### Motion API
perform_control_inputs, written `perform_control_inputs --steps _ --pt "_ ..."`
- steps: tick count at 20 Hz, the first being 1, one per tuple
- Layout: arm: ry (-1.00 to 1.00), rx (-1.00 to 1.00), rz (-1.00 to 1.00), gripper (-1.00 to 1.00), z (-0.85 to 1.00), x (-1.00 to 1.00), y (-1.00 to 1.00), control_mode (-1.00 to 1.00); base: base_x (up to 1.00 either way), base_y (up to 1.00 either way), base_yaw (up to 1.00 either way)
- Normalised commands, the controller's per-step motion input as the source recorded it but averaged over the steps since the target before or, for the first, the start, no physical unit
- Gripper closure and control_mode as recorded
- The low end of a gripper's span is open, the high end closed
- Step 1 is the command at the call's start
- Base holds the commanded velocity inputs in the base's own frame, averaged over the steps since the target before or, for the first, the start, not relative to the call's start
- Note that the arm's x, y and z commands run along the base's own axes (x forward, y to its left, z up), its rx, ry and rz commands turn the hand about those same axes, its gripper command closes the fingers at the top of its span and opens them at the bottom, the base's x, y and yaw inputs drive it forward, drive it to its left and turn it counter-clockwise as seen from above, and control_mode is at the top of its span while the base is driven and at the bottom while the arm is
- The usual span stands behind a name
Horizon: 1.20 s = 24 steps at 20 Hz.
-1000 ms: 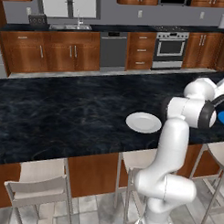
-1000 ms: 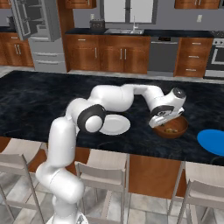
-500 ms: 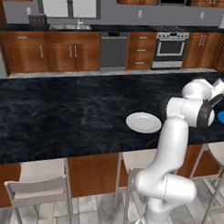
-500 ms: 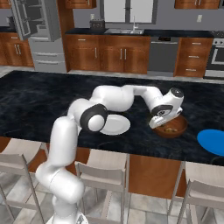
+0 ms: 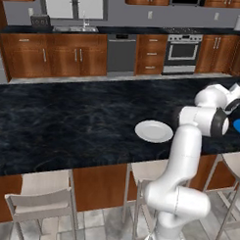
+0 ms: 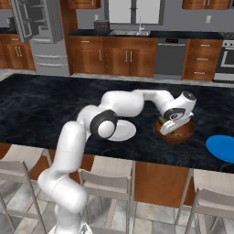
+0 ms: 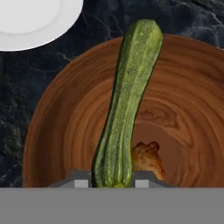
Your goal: Pick the chicken drumstick and squash from their plates and place them in the bowl. Then put the bowl in the fridge.
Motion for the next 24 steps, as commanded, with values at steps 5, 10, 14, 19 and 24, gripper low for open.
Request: perform_control_inputs --steps 5,10,14,19,24 --pt "0.00 0.09 0.09 1.00 -0.07 -0.01 -0.22 -1.00 0.00 0.00 0.00" --pt "0.00 0.13 0.06 -1.00 0.02 -0.02 -0.07 -1.00 0.00 0.00 0.00" --pt "0.00 0.07 0.00 -1.00 0.13 0.00 -0.01 -1.00 0.00 0.00 0.00" --pt "0.00 0.00 0.00 -1.00 0.29 -0.04 0.01 -1.00 0.00 0.00 0.00" --pt "0.00 -0.02 0.00 -1.00 0.24 -0.31 0.27 -1.00 0.00 0.00 0.00"
